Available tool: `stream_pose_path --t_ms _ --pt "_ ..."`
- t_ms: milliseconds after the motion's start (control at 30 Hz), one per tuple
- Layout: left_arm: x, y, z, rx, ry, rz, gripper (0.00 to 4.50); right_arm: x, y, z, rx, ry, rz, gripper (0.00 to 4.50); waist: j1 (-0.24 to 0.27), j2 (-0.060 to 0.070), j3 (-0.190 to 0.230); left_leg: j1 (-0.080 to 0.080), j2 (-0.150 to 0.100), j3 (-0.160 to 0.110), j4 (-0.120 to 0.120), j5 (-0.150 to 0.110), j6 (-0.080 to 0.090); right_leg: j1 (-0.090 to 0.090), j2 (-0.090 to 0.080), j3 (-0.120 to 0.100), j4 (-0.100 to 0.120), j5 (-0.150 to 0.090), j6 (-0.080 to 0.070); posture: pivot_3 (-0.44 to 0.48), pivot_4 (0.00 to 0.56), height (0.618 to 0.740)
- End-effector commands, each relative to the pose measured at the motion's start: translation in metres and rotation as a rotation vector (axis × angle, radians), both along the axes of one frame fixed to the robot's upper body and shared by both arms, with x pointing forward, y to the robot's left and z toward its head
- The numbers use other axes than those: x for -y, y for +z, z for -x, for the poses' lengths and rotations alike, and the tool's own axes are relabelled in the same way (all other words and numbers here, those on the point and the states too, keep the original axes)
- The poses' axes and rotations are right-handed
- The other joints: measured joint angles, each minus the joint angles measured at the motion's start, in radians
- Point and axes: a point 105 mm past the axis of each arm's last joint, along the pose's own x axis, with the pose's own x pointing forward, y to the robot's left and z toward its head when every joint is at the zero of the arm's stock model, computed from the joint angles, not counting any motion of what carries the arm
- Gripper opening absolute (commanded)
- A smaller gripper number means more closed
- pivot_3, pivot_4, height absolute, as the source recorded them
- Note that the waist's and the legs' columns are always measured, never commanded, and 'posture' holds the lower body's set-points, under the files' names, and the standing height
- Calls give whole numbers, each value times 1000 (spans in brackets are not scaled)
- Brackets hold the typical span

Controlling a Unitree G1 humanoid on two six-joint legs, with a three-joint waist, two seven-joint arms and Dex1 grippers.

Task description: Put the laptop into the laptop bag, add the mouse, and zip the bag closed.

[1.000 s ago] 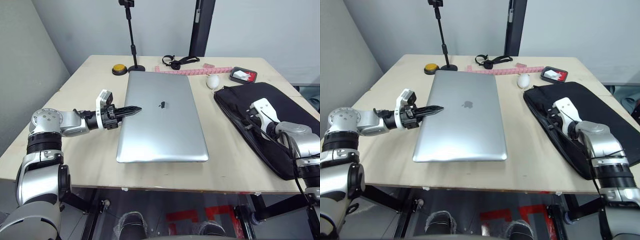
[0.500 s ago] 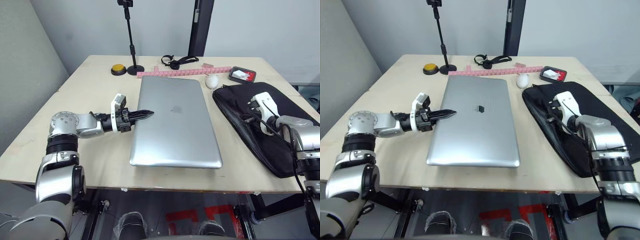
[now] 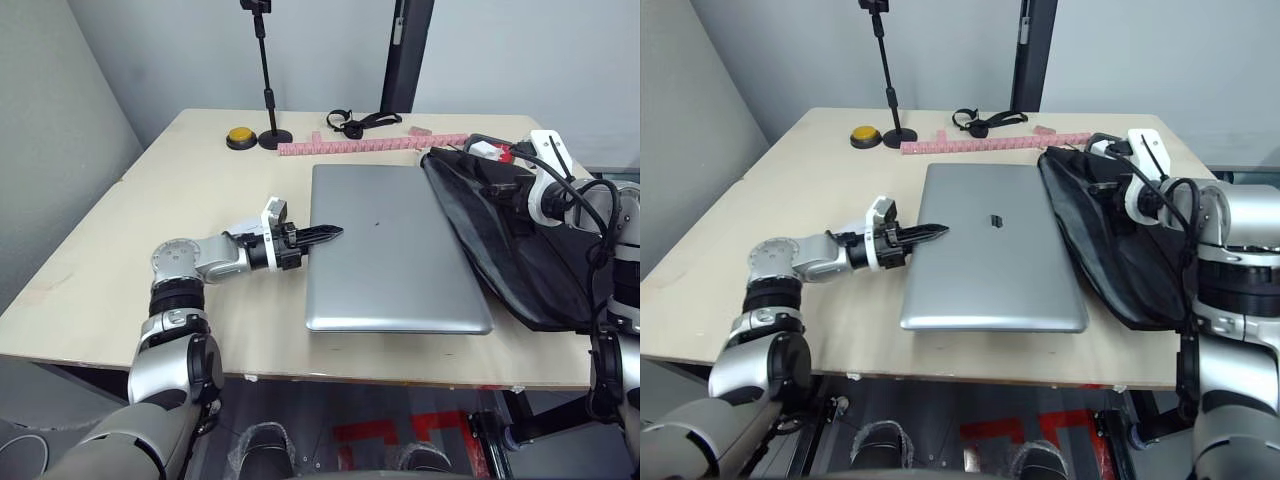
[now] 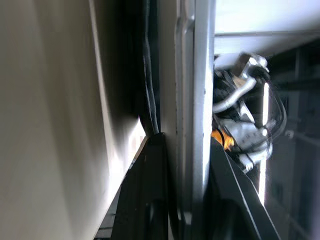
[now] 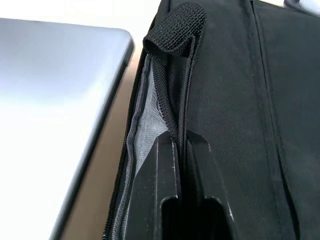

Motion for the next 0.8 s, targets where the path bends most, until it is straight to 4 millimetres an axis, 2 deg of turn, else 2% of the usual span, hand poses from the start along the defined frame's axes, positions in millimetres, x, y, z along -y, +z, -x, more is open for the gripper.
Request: stream_pose_path --t_ms 33,267,533,633,800 --pt "6 35 -6 90 13 130 240 -1 18 3 75 -5 -1 27 2 0 0 0 0 0 0 0 0 0 0 0 0 1 2 0 150 740" --pt "24 41 -14 84 37 146 240 -5 7 5 59 6 18 27 11 0 0 -3 0 0 0 0 0 -1 0 0 -4 4 7 0 150 740" --pt "43 36 -7 114 -23 101 240 -9 6 5 64 12 11 27 14 0 0 -3 0 0 0 0 0 -1 0 0 -4 4 7 0 150 740" --pt "47 32 -11 104 -12 86 240 -10 8 5 71 11 5 27 14 0 0 -3 0 0 0 0 0 -1 0 0 -4 5 8 0 150 740" --pt "60 40 -20 154 13 105 240 -17 8 6 76 35 -28 27 15 0 0 -3 0 0 0 1 0 -1 0 1 -4 6 11 0 150 740"
